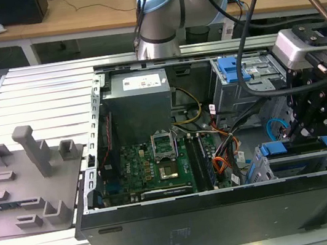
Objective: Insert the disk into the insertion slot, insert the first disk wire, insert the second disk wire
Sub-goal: 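Insert the second disk wire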
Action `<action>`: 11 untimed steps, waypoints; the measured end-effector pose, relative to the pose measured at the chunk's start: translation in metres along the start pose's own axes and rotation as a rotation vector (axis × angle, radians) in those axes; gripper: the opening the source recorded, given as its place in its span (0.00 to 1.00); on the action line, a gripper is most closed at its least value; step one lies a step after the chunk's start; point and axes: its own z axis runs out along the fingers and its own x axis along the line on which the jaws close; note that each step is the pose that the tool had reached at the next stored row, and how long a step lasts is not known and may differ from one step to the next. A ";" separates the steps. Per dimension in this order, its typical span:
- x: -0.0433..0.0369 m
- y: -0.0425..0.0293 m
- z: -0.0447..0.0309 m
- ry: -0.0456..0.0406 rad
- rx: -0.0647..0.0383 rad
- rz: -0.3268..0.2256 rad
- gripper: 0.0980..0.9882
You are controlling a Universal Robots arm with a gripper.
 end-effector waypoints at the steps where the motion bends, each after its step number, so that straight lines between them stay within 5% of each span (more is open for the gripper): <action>1: 0.0000 -0.0004 0.0007 -0.0001 0.000 0.000 0.07; 11: 0.0002 -0.0025 0.0044 0.0007 0.000 0.000 0.07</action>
